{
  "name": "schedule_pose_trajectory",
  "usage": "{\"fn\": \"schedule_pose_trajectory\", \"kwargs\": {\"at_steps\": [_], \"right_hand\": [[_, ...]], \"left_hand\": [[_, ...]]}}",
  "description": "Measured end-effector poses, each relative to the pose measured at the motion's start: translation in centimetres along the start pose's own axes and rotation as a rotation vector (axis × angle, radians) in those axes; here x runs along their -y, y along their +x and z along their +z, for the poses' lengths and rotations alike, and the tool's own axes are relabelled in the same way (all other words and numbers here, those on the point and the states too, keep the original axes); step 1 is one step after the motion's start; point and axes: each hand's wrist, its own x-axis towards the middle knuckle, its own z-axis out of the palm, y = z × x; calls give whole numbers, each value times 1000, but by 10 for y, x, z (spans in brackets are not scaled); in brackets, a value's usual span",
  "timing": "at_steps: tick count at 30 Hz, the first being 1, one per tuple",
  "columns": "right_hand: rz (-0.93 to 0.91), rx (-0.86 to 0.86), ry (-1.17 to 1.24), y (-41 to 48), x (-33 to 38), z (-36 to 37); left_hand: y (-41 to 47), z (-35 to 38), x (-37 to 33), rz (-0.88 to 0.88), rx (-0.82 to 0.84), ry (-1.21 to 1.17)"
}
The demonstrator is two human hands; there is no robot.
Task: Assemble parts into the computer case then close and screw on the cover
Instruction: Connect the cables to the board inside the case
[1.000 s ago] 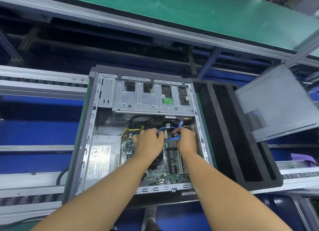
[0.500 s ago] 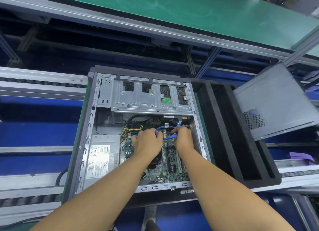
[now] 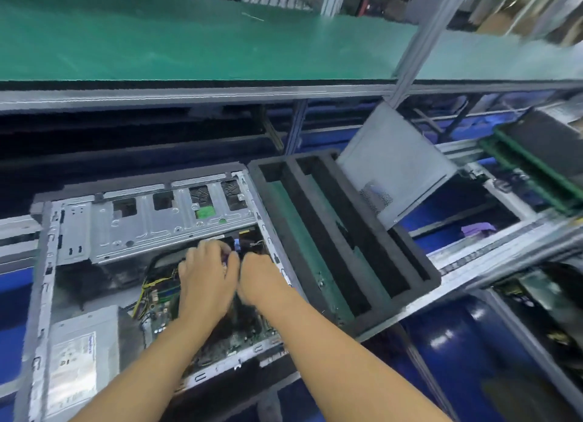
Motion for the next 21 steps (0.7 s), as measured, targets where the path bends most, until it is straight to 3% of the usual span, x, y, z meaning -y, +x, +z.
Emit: {"fn": "schedule_pose_trajectory", "kwargs": {"at_steps": [4, 8, 15, 21], "right_hand": [[-67, -67, 265, -12, -17, -28], [-120, -116, 494, -18, -42, -46], [-40, -158, 606, 7, -118, -71], [165, -155, 679, 43, -195, -67]], "left_hand": [[12, 12, -35, 3, 54, -371], [23, 21, -65, 62, 92, -470], [35, 68, -119, 93, 219, -389], [47, 119, -154, 151, 438, -63]]}}
